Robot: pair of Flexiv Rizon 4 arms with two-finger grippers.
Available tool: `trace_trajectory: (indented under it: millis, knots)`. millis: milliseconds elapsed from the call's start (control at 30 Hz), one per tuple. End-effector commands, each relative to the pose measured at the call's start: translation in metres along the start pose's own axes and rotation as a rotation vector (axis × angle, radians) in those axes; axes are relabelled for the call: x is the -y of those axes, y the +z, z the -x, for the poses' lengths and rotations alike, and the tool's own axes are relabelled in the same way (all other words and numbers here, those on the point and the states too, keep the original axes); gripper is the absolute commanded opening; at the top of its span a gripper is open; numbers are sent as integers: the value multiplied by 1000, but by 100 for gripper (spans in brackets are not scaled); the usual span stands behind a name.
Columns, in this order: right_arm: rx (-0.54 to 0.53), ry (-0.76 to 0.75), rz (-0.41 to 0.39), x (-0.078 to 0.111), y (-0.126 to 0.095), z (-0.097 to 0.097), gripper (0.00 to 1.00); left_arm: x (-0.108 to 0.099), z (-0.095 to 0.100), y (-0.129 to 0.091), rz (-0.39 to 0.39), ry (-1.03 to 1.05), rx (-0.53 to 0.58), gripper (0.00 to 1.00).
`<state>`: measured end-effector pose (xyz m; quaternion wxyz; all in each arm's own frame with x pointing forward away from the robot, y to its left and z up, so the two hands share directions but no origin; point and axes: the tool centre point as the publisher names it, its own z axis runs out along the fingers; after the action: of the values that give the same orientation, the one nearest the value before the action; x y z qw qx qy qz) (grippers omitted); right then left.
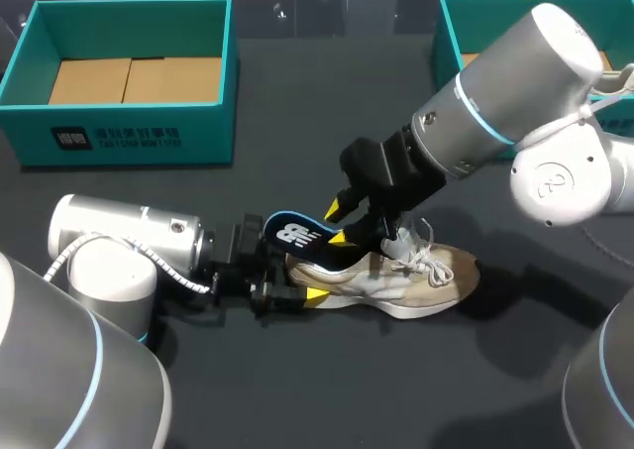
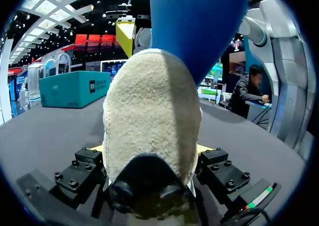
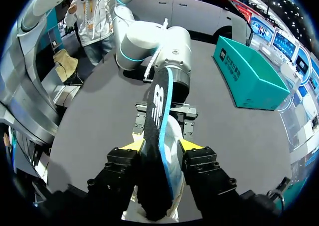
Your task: Take the shoe out of the shoebox, open the shoe tongue, remove and reinsert the insole, then place the shoe into the shoebox
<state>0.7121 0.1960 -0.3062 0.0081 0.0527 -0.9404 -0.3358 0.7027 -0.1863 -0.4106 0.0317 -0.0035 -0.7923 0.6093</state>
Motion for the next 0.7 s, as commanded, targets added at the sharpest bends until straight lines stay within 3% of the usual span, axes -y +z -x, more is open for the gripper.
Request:
trace_trajectory:
  millis: [33, 433, 700]
  knots:
    - [-50, 20, 21, 6, 3, 9, 41, -1, 1, 0, -1, 0, -1, 0]
    - [-146, 49, 6, 0, 17, 3, 45, -1, 1, 0, -1, 0, -1, 0]
    - [-170, 57, 16, 2, 27, -5, 37, -1, 1, 0, -1, 0, -1, 0]
